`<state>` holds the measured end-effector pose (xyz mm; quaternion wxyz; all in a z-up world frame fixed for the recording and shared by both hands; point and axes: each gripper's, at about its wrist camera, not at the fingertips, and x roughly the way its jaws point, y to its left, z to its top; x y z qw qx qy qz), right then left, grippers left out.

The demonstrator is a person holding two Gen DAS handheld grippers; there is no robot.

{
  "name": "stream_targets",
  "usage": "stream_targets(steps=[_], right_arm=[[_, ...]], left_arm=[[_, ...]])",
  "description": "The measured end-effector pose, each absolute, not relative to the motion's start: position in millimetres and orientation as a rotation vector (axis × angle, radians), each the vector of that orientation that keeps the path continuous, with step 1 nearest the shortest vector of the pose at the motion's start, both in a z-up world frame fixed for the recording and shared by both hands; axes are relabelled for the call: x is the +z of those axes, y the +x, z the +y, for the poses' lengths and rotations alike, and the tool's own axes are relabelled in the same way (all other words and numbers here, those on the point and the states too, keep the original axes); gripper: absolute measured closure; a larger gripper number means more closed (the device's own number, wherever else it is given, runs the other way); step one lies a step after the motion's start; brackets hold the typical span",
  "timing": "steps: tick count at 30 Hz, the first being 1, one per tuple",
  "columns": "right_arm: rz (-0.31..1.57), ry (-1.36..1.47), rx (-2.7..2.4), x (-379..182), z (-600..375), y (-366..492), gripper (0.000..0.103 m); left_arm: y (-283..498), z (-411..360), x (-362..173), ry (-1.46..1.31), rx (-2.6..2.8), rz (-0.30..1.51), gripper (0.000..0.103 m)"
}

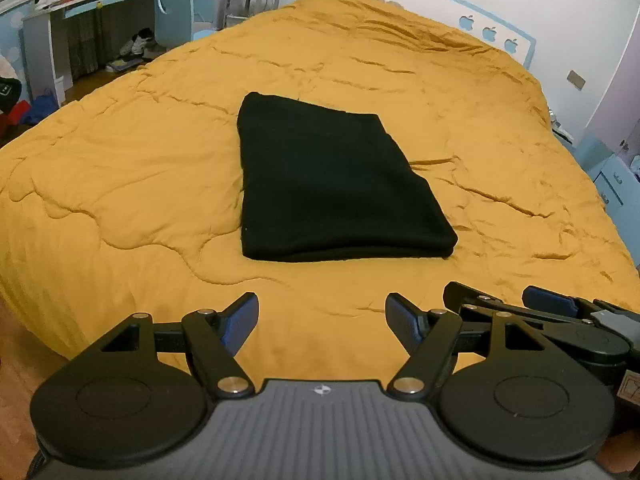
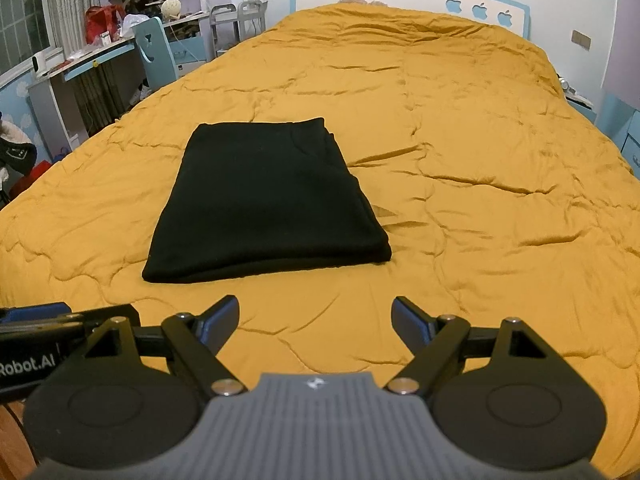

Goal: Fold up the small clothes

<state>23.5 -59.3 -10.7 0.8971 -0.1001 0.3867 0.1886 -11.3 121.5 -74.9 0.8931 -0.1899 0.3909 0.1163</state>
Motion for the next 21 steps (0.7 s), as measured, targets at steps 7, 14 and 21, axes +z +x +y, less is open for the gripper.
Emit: stream_targets(steps=[7, 14, 21], right_arm=[[0.803, -0.214, 0.385, -12.1, -58.0, 25.1, 0.024], [0.808, -0.221, 0.382, -13.6, -55.6, 26.1, 0.024], [0.808, -0.22, 0.382, -13.5, -55.5, 27.2, 0.024]], left_arm=[[-8.9, 123.0, -77.1, -0.406, 0.242, 0.833, 0.018], [-6.9, 121.6, -77.0, -0.384, 0.253, 0.834, 0.019], [-6.0, 124.1, -78.7, -0.404, 0.243, 0.843, 0.019]])
